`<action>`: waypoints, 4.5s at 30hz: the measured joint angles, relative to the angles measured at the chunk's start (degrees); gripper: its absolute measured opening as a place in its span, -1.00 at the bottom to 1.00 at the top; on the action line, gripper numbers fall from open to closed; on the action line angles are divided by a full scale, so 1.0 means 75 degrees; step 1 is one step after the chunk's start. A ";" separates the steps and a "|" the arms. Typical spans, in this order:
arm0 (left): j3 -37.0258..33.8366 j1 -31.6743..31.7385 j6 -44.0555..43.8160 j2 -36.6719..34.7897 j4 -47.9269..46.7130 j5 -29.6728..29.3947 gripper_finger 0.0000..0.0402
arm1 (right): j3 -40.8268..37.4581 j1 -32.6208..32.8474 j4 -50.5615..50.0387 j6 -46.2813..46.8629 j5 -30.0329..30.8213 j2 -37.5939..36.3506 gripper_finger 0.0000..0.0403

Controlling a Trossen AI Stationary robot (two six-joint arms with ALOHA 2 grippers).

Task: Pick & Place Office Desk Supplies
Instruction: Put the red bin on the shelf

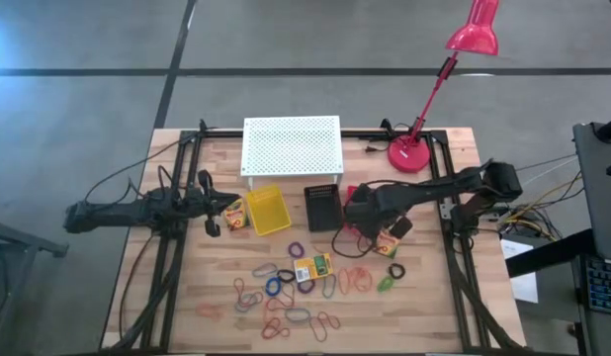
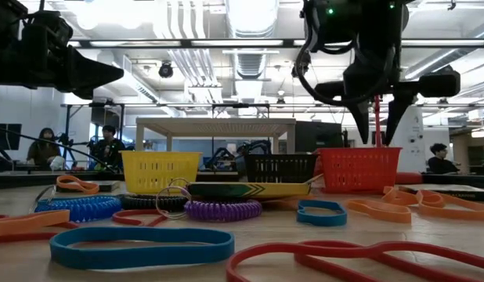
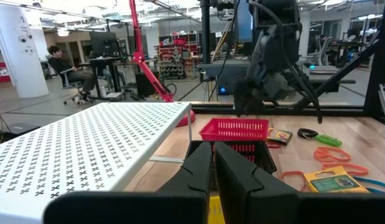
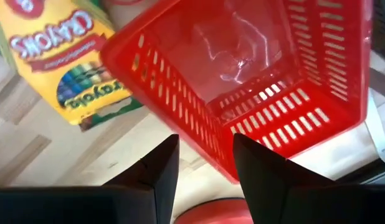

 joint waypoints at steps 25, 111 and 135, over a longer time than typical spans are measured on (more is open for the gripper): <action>0.0003 -0.0001 0.0001 0.0000 0.0001 -0.0001 -0.88 | -0.0711 -0.0155 0.0886 -0.0133 -0.0396 -0.0168 -0.89; 0.0003 0.0000 0.0001 0.0000 0.0001 0.0000 -0.88 | 0.7504 -0.3514 0.0552 0.2117 -0.0480 0.3402 -0.90; 0.0003 -0.0003 -0.0001 0.0000 0.0001 -0.0003 -0.88 | 0.7504 -0.3520 0.0978 0.2025 -0.0995 0.3402 -0.76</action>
